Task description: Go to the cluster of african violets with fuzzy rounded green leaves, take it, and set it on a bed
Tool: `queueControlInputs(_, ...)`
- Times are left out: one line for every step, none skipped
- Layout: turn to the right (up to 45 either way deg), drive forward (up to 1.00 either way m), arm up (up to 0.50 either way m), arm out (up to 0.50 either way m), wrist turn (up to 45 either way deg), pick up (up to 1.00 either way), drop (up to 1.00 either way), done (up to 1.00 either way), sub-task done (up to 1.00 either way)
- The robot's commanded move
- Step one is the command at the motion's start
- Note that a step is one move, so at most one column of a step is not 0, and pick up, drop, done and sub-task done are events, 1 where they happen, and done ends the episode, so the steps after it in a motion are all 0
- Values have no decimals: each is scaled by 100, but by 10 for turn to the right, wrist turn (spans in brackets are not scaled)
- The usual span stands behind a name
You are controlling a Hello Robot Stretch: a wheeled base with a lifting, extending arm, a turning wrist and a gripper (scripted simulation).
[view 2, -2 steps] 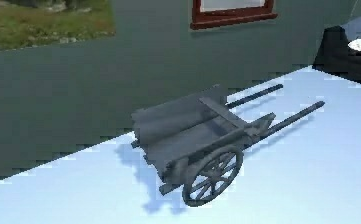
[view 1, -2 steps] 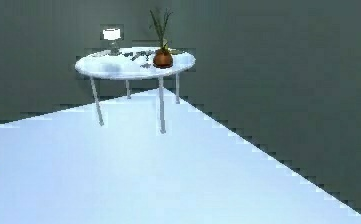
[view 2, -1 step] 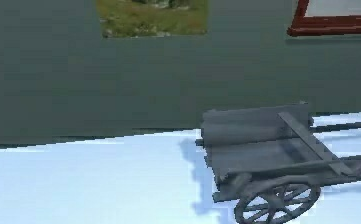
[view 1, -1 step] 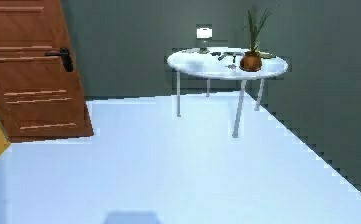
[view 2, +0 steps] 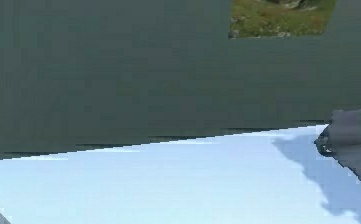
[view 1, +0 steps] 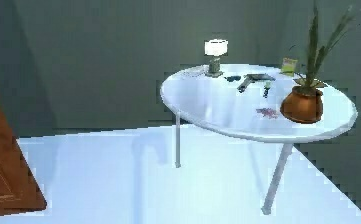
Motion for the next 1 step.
queueControlInputs(-30,0,0,0,0,0,0,0,0)
